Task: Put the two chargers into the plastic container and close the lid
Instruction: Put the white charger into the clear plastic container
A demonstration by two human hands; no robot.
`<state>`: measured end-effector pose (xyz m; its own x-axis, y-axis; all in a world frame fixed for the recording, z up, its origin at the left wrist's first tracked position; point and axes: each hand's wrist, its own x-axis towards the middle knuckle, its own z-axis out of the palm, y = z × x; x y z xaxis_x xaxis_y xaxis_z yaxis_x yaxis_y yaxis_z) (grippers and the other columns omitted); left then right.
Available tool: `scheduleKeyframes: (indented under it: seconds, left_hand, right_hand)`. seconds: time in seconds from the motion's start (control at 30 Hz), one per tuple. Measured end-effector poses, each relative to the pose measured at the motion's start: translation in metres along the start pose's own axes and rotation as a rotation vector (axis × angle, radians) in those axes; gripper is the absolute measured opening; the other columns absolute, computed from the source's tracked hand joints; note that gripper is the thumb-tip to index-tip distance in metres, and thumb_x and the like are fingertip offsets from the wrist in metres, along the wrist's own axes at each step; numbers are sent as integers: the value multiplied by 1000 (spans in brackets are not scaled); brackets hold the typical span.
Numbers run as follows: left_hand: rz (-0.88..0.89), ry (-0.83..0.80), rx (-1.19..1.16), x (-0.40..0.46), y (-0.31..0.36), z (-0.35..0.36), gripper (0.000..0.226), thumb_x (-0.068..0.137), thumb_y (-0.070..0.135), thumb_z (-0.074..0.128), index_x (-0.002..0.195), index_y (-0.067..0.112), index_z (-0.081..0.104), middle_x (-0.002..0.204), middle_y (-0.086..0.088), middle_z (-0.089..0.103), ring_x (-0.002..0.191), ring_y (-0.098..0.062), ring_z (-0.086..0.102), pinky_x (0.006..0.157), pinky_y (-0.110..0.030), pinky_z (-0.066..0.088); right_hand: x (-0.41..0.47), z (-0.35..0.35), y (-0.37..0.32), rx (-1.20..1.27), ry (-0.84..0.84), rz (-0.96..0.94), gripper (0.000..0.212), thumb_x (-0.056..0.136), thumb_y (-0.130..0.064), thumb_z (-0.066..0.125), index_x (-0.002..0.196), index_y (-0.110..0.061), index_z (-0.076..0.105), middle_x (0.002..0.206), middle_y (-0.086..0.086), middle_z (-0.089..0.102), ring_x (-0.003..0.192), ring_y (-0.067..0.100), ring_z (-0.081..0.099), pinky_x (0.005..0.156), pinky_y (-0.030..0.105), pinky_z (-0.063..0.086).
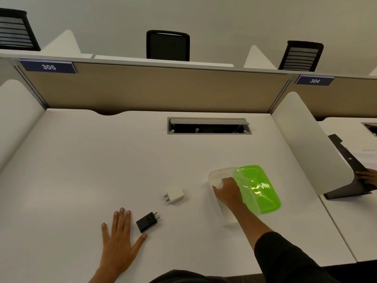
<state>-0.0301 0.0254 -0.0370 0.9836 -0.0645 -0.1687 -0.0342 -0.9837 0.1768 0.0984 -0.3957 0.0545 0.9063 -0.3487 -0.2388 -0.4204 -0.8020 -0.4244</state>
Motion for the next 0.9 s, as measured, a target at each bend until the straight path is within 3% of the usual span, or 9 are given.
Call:
scheduleKeyframes:
  seconds: [0.27,0.4,0.53,0.63,0.77,0.9]
  left_hand:
    - [-6,5,-3,1,0,2,106,94,84,26,171,16,1,182,-5,-7,169,-28,-1,130,-69,14]
    - [-6,17,-3,0,0,2,106,94,84,27,171,16,3,182,-5,-4,169,-28,2,129,-69,15]
    - [-7,23,3,-1,2,0,105,94,84,27,171,15,4,182,-5,-4,169,-28,2,129,-69,16]
    - [-5,33,-1,-2,3,-1,105,95,83,27,171,16,3,182,-5,-3,169,-27,2,130,-69,15]
    - [-6,38,1,-3,4,-2,104,95,83,28,171,15,5,182,-6,-1,169,-28,3,130,-69,14]
    - [-13,28,5,-3,4,-2,104,95,83,27,171,16,4,182,-6,-2,169,-28,1,130,-68,14]
  right_hand:
    - [-4,2,6,43,22,-18,61,89,-59,64,119,-5,66,123,15,61,114,34,62,96,41,51]
    - [-5,-13,5,134,237,-69,49,94,-48,66,116,-4,70,109,13,67,101,32,67,84,41,56]
    - [-1,-32,-19,224,491,-261,24,93,-31,69,106,-10,69,94,2,63,85,20,61,68,40,57]
    - [-1,-37,-49,248,529,-483,18,94,-21,67,109,-10,69,95,0,61,90,15,58,71,32,54]
    - [-16,-21,-84,165,350,-716,26,92,-20,68,117,-11,67,105,0,62,100,16,59,75,29,55]
    - [-28,13,-104,-106,-119,-797,55,89,-34,70,139,-15,55,133,3,55,125,23,50,97,43,53]
